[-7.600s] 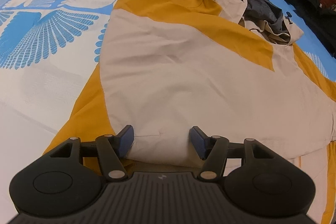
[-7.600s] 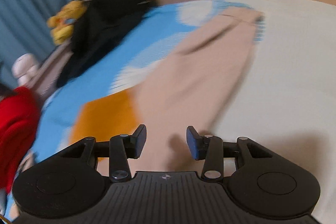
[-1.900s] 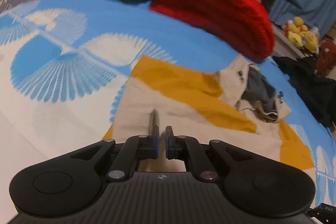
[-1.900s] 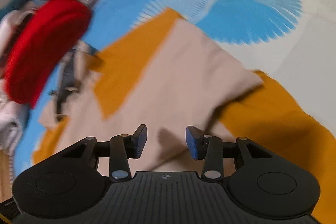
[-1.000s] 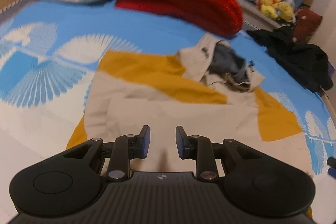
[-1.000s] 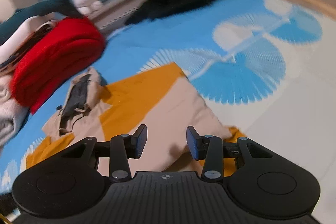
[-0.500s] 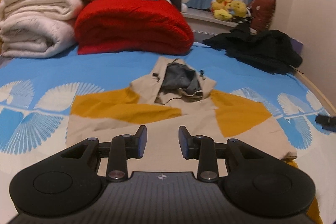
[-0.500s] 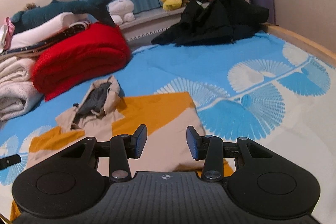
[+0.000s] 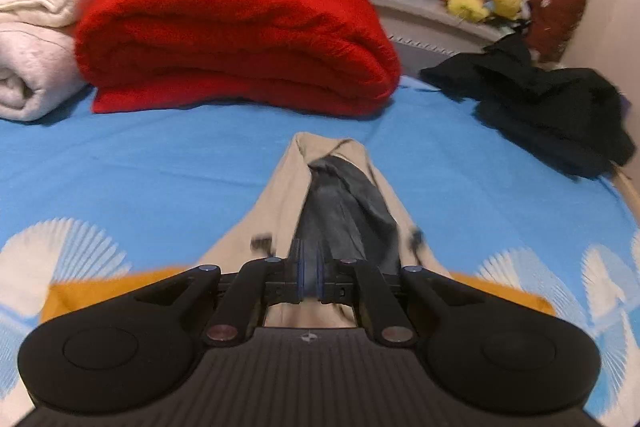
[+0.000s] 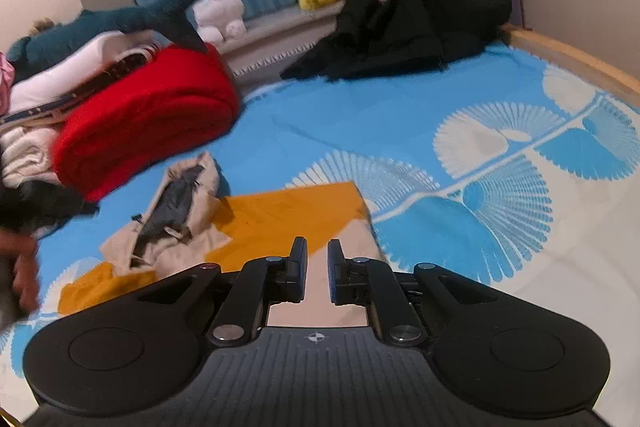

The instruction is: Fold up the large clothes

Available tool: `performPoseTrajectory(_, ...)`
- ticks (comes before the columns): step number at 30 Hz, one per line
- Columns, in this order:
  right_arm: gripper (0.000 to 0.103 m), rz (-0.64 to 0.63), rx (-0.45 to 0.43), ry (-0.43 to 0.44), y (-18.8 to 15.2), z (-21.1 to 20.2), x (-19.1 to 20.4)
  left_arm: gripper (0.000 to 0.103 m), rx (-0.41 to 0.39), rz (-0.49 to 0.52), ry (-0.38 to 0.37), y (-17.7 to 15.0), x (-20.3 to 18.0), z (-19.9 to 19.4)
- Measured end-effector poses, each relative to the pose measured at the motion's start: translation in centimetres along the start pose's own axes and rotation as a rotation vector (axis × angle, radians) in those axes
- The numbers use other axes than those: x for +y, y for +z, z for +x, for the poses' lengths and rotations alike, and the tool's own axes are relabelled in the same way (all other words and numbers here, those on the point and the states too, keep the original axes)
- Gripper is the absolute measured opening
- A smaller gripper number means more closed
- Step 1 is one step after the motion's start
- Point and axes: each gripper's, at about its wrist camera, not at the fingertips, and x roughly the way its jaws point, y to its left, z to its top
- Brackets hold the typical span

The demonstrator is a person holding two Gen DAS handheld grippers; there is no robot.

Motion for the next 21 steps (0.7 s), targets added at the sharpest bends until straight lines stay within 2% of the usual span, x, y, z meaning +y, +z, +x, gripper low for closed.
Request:
performPoseTrajectory(4, 0.011, -0.032, 0.070, -0.056, -0.6, 1.9, -0.6, 0.009, 0.051, -0.020, 0.036, 3.2, -0.4, 7.8)
performPoseTrajectory(6, 0.011, -0.028, 0.088, -0.078, -1.0, 2.5, -1.0, 0.016, 0.065, -0.021, 0.056, 4.4, -0.6, 10.8)
performPoseTrajectory(10, 0.011, -0.007, 0.109, -0.120, -1.7, 3.4, -1.4, 0.040, 0.056, -0.018, 0.092, 6.3, -0.7, 15.6)
performPoseTrajectory(12, 0.011, -0.023, 0.117, -0.116, -1.9, 3.7, -1.2, 0.042, 0.072, 0.005, 0.117, 6.4, -1.0, 17.3)
performPoseTrajectory(13, 0.011, -0.033, 0.119, -0.114, -2.0, 3.7, -1.0, 0.042, 0.079, 0.029, 0.137, 6.3, -1.2, 18.2)
performPoseTrajectory(14, 0.011, -0.042, 0.123, -0.112, -2.1, 3.8, -0.9, 0.034, 0.083, 0.051, 0.159, 6.0, -1.1, 18.7)
performPoseTrajectory(15, 0.011, -0.046, 0.126, -0.117, -2.1, 3.8, -0.9, 0.021, 0.087, 0.070, 0.173, 5.8, -1.1, 18.9)
performPoseTrajectory(16, 0.011, -0.043, 0.127, -0.121, -2.1, 3.8, -1.0, 0.004, 0.094, 0.082, 0.173, 5.8, -1.0, 19.0)
performPoseTrajectory(18, 0.011, -0.036, 0.123, -0.129, -1.8, 3.8, -1.0, 0.003, 0.050, 0.092, 0.167, 5.8, -0.8, 17.2)
performPoseTrajectory(21, 0.011, -0.030, 0.109, -0.124, -1.4, 3.5, -0.6, 0.003, -0.026, 0.141, 0.061, 5.3, -1.3, 11.5)
